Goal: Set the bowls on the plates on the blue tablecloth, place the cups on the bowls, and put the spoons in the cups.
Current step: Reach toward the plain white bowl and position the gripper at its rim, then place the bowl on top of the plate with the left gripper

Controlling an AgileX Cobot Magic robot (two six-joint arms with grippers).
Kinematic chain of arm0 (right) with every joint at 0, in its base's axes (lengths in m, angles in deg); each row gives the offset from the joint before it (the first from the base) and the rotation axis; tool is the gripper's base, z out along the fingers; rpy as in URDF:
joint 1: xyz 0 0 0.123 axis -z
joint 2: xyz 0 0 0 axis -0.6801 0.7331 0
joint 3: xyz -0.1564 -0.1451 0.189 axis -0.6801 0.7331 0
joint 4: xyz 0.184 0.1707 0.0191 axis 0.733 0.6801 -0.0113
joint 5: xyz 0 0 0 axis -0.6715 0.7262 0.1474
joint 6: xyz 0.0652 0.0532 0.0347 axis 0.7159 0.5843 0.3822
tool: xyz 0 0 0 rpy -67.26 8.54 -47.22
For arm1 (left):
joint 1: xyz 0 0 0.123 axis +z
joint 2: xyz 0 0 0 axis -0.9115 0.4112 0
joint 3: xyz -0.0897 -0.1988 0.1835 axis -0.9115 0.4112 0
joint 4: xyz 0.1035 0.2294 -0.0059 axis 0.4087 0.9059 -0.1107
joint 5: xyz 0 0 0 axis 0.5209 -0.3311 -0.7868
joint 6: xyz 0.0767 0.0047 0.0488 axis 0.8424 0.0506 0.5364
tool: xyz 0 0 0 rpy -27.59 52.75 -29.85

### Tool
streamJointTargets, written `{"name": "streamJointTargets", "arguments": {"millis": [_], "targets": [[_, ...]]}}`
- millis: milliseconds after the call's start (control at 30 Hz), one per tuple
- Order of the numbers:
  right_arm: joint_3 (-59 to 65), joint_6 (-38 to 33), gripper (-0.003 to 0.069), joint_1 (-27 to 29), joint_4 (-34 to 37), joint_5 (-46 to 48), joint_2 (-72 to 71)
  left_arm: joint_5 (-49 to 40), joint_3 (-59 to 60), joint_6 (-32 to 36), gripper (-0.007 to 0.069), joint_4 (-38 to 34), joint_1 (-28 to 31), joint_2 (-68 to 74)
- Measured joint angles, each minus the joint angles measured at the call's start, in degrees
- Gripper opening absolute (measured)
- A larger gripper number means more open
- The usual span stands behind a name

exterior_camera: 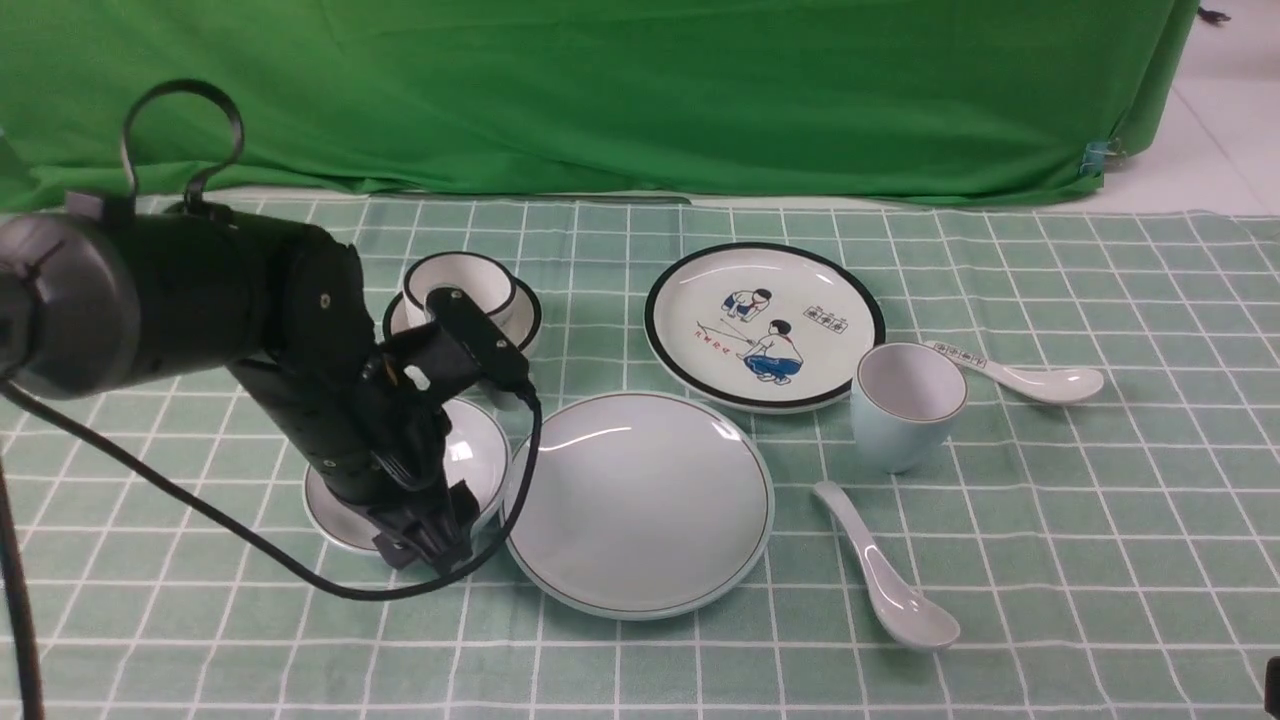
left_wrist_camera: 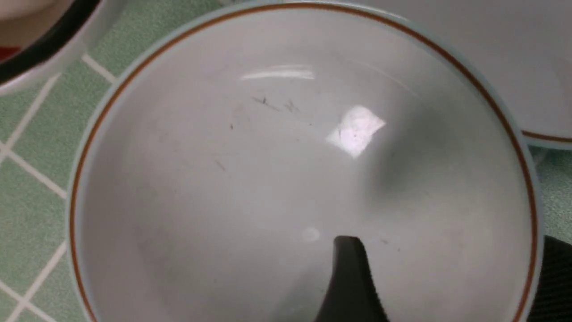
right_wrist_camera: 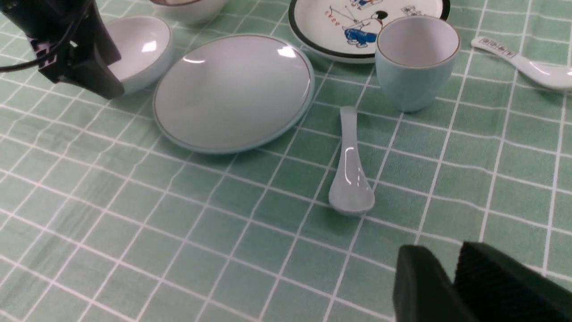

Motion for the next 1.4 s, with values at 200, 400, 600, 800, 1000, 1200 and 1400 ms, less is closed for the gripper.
{"name": "streamJointTargets", "arguments": {"millis": [200,400,600,800,1000,1200,1400], "targets": [[0.1,-0.1,0.0161,0.0,0.0,1.4,0.0,-0.1,-0.2,2.6,0.0105,-3.6,0.0,1.7],[0.1,-0.3,0.0162,0.0,-0.5,1.5,0.0,-4.2,-1.1,-1.8,0.0049,-2.9,-0.3,-0.3],[0.1,-0.3,0.0162,0.0,-1.3,1.5,0.0,-8.8,-0.7,-8.9,0.0020,0.0,-6.7,-8.1],[0.1,-0.3,0.0162,0.0,-1.8,1.5,0.0,-3.5,-3.8,-9.2,0.0020,0.9,-15.0,-8.1],[0.1,-0.2,0.0162,0.0,-2.0,1.7,0.0,1.9,-7.4,-9.3,0.0020,4.9,-19.2,-0.9],[0.1,0.0,0.0162,0.0,-2.0,4.4,0.0,3.7,-9.8,-9.3,0.0023,6.1,-19.4,4.7],[0.1,0.0,0.0171,0.0,-2.0,5.5,0.0,4.5,-9.9,-6.6,0.0039,6.0,-19.5,5.9]]}}
